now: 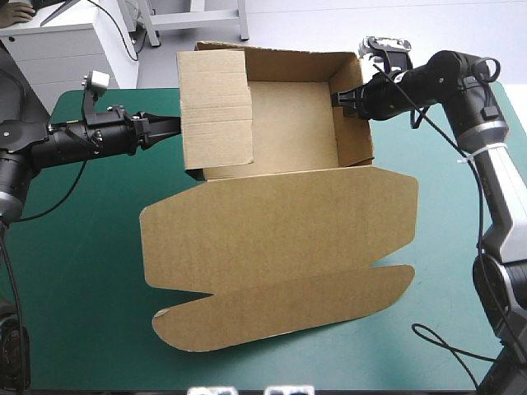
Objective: Fold the box
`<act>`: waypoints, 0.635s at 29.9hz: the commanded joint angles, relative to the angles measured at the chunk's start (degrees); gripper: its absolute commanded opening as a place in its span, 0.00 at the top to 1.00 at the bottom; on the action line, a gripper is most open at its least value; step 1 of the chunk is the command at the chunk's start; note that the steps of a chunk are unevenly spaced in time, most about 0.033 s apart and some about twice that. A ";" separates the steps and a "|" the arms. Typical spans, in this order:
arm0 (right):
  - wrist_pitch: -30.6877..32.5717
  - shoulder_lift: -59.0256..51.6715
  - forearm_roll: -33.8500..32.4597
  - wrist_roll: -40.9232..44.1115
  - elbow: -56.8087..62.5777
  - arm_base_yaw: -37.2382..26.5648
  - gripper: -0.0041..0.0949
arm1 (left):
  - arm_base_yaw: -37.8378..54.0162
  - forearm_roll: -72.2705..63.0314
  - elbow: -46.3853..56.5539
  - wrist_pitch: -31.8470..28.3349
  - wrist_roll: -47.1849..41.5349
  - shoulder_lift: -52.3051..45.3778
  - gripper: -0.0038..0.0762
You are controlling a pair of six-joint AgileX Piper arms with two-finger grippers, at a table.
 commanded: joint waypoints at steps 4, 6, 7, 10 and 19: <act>-3.96 -2.97 1.72 1.74 -1.77 -0.01 0.97 | -2.45 -4.30 -1.87 3.39 0.30 -3.47 0.96; -4.39 -2.97 1.45 1.75 -1.77 0.39 0.97 | -2.84 -3.99 -1.87 3.39 0.30 -3.46 0.96; -4.70 -2.97 1.29 1.75 -1.77 0.61 0.97 | -3.00 -3.45 -1.87 3.39 0.30 -3.46 0.96; -5.90 -2.97 -0.29 1.98 -1.77 1.66 0.97 | -3.10 -1.05 -1.87 2.21 0.15 -3.46 0.96; -7.55 -2.56 -8.29 3.93 -1.77 5.64 0.97 | -3.10 1.05 -1.87 2.11 0.00 -3.46 0.79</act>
